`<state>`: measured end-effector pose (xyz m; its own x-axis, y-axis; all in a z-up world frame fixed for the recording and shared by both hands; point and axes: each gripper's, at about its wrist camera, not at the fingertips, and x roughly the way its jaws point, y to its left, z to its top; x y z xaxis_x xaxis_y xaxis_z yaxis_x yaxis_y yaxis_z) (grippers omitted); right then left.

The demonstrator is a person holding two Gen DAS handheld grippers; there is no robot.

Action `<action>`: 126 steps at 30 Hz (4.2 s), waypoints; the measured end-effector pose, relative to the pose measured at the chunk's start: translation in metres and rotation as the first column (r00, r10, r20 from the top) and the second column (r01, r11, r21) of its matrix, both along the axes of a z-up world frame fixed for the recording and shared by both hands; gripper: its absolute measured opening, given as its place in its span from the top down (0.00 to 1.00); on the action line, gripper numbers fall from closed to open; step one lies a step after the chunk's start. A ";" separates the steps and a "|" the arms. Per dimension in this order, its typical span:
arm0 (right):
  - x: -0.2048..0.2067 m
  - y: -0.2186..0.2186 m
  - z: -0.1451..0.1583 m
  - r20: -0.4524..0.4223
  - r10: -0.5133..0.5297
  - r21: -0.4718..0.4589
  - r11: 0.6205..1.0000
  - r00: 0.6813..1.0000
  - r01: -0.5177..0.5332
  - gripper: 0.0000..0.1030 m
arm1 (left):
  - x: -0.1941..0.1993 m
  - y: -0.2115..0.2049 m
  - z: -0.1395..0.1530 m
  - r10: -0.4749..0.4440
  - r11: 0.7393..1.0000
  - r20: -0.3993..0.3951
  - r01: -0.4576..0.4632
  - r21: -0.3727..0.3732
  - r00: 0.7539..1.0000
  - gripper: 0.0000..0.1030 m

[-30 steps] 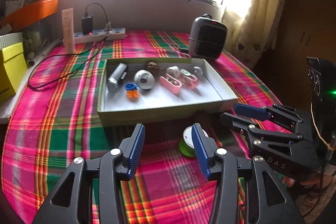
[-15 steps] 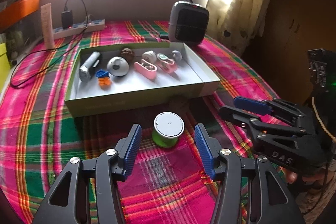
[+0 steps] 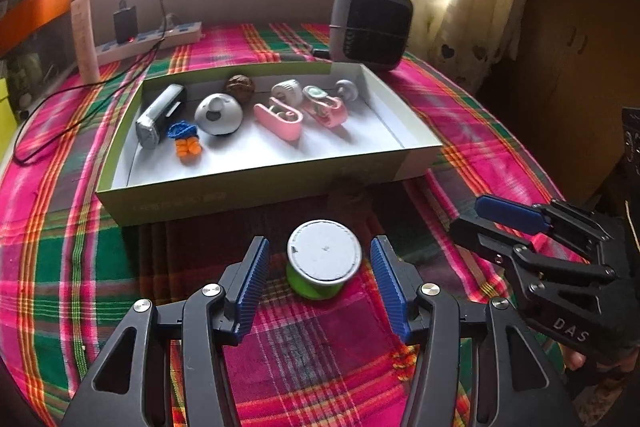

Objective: Organize objects
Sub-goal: 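Close the left tool around the green-and-white spool, then hold the spool in the left tool while the right tool grasps the brown walnut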

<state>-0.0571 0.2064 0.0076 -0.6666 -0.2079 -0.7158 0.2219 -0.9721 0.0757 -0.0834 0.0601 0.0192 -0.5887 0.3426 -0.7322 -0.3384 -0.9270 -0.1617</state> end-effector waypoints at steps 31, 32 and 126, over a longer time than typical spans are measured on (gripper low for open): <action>-0.022 -0.042 -0.004 0.033 0.083 0.028 0.996 0.996 -0.084 0.63 | -0.005 -0.039 -0.006 0.105 0.994 0.007 -0.105 0.023 0.994 0.85; -0.023 -0.044 -0.004 0.031 0.087 0.032 0.996 0.996 -0.088 0.63 | -0.005 -0.042 -0.006 0.110 0.994 0.008 -0.110 0.026 0.994 0.85; -0.034 -0.050 -0.006 0.043 0.080 0.018 0.997 0.996 -0.081 0.68 | 0.002 -0.049 0.011 0.144 0.989 -0.049 -0.142 0.041 0.988 0.69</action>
<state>-0.0909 0.1562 0.0021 -0.6175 -0.2452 -0.7474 0.2963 -0.9527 0.0677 -0.0818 0.0108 0.0305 -0.6705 0.2787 -0.6876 -0.2121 -0.9601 -0.1824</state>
